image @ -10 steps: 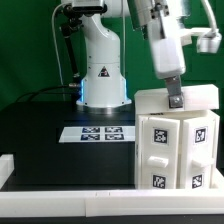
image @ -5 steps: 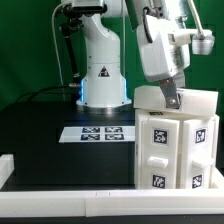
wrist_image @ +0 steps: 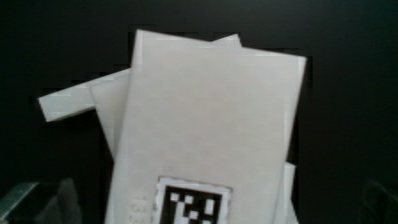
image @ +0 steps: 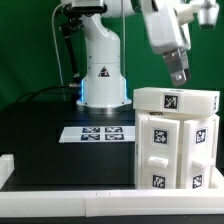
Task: Assemble cabinet
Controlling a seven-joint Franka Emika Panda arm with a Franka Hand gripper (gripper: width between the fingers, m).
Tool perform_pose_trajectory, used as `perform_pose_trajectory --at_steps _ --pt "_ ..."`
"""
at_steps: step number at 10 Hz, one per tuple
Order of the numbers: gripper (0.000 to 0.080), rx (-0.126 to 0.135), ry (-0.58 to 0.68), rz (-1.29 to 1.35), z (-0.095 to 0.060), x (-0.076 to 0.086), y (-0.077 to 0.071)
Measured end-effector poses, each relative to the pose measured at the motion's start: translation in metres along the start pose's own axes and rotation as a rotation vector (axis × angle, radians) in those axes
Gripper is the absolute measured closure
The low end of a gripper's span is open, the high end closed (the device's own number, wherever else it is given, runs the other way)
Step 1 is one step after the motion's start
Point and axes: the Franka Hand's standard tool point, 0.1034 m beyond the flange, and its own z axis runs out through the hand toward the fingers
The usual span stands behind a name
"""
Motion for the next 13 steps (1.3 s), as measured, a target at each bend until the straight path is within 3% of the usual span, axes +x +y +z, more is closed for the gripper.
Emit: perform_pose_trajectory --at_steps 2,5,8,10,13 --pt "0.0002 0.012 -0.022 -0.002 -0.0065 -0.0044 -0.0046" --pt "0.0002 0.008 -0.02 -0.037 -0.0041 -0.0041 -0.003" --pt "0.0002 -0.008 0.007 -0.556 -0.0028 -0.0083 -0.0017" --pt "0.0002 -0.044 0.001 -0.818 0.0 -0.0119 0.0002" --pt "0.0002 -0.044 -0.002 -0.997 0.0006 -0.0106 0.0001"
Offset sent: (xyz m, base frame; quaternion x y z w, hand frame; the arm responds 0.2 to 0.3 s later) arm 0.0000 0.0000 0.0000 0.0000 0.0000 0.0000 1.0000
